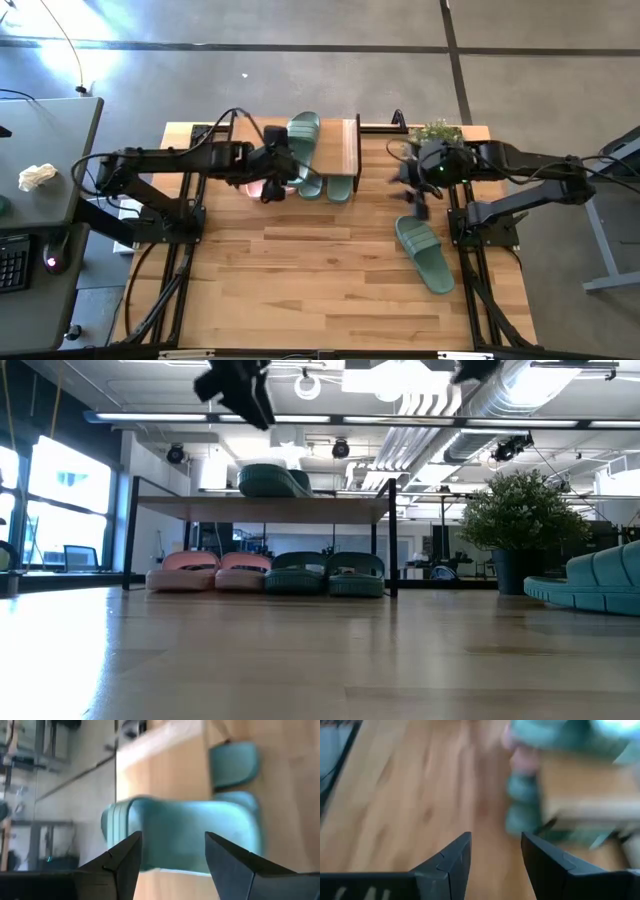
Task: Pick and place slides into the shelf
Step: Put the right green slipper on the top shelf
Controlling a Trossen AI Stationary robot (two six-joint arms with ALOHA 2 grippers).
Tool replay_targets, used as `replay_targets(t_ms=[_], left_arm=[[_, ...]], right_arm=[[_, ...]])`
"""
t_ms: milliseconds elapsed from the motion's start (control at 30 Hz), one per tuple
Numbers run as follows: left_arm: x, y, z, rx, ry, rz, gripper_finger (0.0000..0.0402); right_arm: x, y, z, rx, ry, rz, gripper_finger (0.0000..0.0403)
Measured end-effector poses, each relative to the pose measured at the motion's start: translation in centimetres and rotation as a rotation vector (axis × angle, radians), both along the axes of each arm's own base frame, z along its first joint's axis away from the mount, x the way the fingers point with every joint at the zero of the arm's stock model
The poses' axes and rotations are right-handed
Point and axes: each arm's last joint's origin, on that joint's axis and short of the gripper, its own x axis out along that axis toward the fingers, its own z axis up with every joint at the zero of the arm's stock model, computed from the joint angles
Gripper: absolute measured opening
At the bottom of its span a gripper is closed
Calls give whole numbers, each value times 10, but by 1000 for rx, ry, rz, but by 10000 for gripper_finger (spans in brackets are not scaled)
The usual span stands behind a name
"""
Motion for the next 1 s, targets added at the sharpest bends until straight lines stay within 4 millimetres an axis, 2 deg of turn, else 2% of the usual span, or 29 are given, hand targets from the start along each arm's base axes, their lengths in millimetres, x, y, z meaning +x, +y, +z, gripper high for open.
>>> replay_targets(t_ms=[133,267,400,567,633,700,867,1000], left_arm=[[-3,-22,8,-56,-48,-104,197],[-4,-41,11,-71,-59,-180,197],[-3,-51,10,-72,-53,-219,197],[-3,-60,10,-82,-62,-235,197],[-3,-63,10,-87,-66,-239,198],[-3,-66,10,-91,-65,-253,198],[-4,-73,9,-107,-55,-264,198],[-4,-74,9,-113,-54,-266,198]], right_arm=[[-26,8,-15,154,279,-33,165],[-43,22,-24,208,480,-94,165],[-49,39,-25,170,513,-113,165],[-54,64,-27,42,458,-163,165],[-54,76,-33,-14,440,-171,165],[-53,91,-47,-53,448,-169,165],[-56,129,-102,-93,498,-202,165],[-63,146,-130,-138,470,-296,165]])
